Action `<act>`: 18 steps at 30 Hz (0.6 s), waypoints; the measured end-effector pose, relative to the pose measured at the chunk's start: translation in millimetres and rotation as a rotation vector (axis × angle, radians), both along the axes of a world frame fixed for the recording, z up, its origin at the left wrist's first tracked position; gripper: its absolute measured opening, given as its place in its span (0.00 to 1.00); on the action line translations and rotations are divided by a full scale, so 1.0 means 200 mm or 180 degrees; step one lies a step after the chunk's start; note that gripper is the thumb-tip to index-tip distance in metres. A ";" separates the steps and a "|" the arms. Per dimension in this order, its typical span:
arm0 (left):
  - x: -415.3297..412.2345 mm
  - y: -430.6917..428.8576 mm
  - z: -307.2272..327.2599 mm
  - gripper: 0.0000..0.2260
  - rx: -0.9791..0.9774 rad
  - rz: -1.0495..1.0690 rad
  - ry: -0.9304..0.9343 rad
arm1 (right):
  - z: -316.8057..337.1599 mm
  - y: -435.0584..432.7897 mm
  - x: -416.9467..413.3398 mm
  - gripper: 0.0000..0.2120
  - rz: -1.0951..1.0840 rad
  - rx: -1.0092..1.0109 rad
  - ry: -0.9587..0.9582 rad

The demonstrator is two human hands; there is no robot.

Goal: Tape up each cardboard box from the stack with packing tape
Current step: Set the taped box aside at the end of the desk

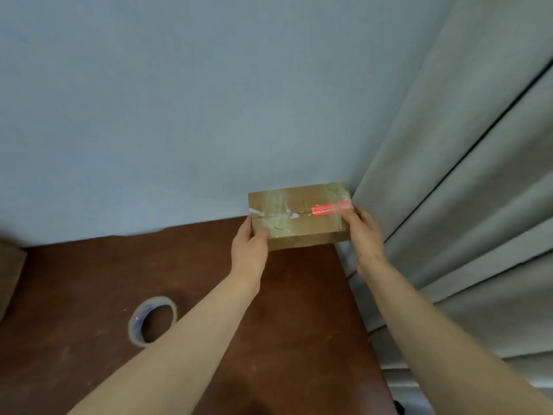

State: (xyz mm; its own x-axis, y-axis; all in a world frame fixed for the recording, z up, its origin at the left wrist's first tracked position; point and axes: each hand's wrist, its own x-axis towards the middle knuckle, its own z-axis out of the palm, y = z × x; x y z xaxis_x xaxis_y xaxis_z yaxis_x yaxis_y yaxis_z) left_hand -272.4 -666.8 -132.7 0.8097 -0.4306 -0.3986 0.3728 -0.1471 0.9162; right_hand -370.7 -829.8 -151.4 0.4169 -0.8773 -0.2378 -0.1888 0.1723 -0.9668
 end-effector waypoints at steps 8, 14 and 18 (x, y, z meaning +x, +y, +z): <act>0.06 -0.38 -0.07 0.08 0.0379 0.0235 -0.0430 | -0.11 -0.37 0.12 0.09 0.0013 -0.0339 0.0088; 0.13 -0.48 -0.16 0.10 0.0736 0.0393 -0.0571 | -0.22 -0.43 0.20 0.15 0.0173 -0.0462 0.0191; 0.14 -0.48 -0.21 0.06 0.0880 0.0320 -0.0551 | -0.26 -0.41 0.22 0.20 0.0353 -0.0579 0.0377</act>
State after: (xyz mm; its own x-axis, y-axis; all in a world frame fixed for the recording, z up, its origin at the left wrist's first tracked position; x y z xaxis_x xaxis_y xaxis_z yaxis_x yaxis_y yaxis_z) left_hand -243.5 -763.2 -174.9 0.9085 -0.2401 -0.3419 0.2403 -0.3691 0.8978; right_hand -327.0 -911.3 -204.0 0.4916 -0.8606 -0.1330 -0.3108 -0.0308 -0.9500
